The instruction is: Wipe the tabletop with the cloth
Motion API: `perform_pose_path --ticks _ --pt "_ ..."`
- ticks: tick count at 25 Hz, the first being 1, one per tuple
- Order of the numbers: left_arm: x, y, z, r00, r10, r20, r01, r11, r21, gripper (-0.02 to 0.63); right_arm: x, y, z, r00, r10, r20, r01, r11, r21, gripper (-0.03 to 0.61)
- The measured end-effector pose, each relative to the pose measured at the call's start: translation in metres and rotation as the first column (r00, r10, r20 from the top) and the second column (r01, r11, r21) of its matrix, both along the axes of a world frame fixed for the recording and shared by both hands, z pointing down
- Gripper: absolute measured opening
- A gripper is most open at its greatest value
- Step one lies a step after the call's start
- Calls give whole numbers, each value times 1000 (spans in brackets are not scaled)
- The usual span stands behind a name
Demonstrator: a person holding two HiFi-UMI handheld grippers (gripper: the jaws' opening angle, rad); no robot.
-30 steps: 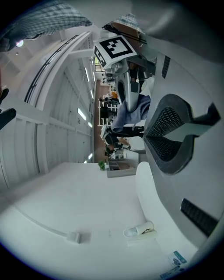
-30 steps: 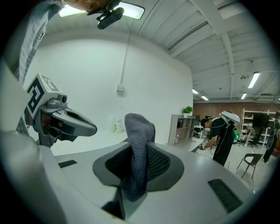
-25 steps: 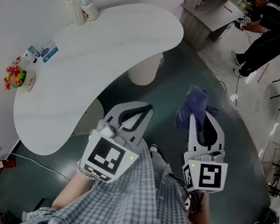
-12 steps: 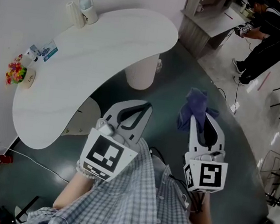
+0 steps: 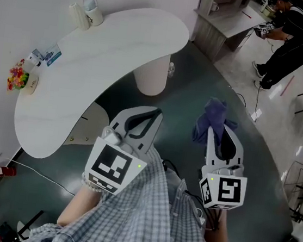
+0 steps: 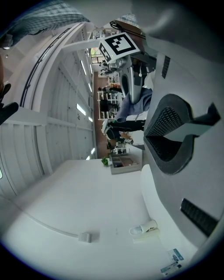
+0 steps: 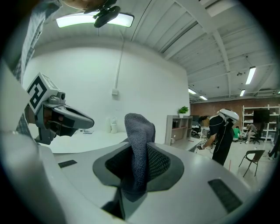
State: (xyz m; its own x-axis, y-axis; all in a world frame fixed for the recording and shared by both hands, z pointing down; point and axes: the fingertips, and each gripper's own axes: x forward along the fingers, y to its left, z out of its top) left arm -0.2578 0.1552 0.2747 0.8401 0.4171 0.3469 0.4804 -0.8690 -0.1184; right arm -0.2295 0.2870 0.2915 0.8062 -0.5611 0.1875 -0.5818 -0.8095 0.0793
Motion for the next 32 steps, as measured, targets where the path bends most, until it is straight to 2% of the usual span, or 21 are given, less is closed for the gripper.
perform_pose_path --ticks 9,16,25,32 --pt "10 19 -1 999 42 -6 -42 999 4 5 1 24 6 999 46 5 -46 999 -18 83" --pt "31 17 5 999 52 4 -52 999 -2 5 18 27 10 998 64 10 -63 998 -26 83" --pt "74 18 13 997 79 27 -79 997 -10 5 58 15 14 998 56 23 -55 998 -25 83" --pt "122 16 16 996 80 43 -79 997 -16 5 109 11 12 998 42 36 -41 998 -44 83"
